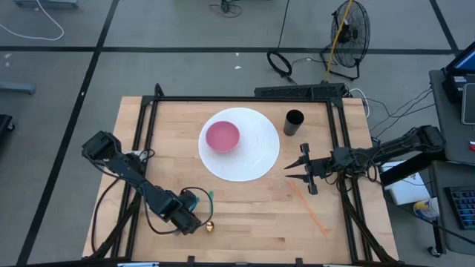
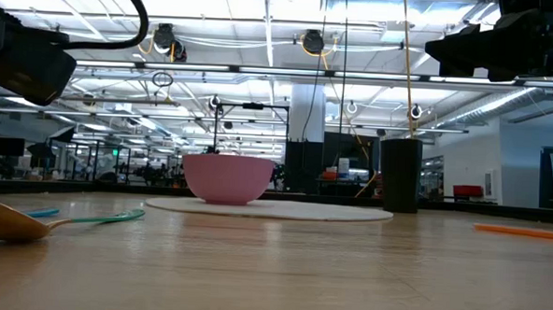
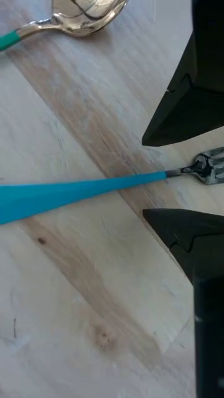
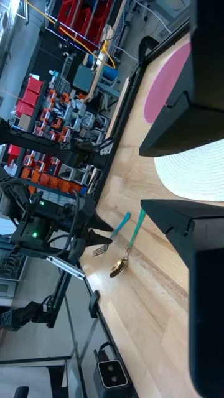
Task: Pick & Place Utensil
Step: Put the blue fork into the pink bowl
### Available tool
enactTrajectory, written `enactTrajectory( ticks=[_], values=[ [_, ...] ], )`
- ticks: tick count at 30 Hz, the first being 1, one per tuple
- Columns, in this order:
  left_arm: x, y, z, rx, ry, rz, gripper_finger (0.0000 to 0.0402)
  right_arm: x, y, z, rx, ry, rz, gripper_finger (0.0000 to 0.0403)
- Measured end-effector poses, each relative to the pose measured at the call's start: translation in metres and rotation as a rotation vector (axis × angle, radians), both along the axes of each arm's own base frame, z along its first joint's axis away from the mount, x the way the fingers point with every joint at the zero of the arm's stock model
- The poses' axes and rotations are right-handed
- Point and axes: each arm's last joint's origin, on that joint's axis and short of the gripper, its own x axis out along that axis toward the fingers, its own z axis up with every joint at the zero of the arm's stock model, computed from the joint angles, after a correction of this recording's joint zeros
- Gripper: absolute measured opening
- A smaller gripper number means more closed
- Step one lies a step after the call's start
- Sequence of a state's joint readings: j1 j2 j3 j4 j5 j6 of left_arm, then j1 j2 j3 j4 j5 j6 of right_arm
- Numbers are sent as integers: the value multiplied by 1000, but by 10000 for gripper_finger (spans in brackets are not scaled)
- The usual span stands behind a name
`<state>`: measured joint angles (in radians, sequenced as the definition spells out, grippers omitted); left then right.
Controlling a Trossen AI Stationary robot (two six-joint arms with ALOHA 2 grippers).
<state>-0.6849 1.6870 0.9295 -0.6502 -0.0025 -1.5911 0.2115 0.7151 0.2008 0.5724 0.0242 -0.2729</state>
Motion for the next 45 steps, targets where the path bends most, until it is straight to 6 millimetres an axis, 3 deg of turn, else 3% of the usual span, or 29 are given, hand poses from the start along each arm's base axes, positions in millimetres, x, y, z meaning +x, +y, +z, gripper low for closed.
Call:
enactTrajectory(
  ticks=[8, 19, 30, 45],
  values=[
    [3, -4, -12, 8, 32, 4, 177, 0, 0, 0, 0, 0, 0, 116],
    [1, -5, -14, -2, 49, -6, 174, 0, 0, 0, 4, 1, 0, 116],
    [-5, -10, -15, 12, 59, -26, 83, 0, 0, 0, 4, 1, 0, 116],
    [-13, -11, -15, 57, 90, -27, 28, 0, 0, 0, 3, 1, 0, 116]
  ],
)
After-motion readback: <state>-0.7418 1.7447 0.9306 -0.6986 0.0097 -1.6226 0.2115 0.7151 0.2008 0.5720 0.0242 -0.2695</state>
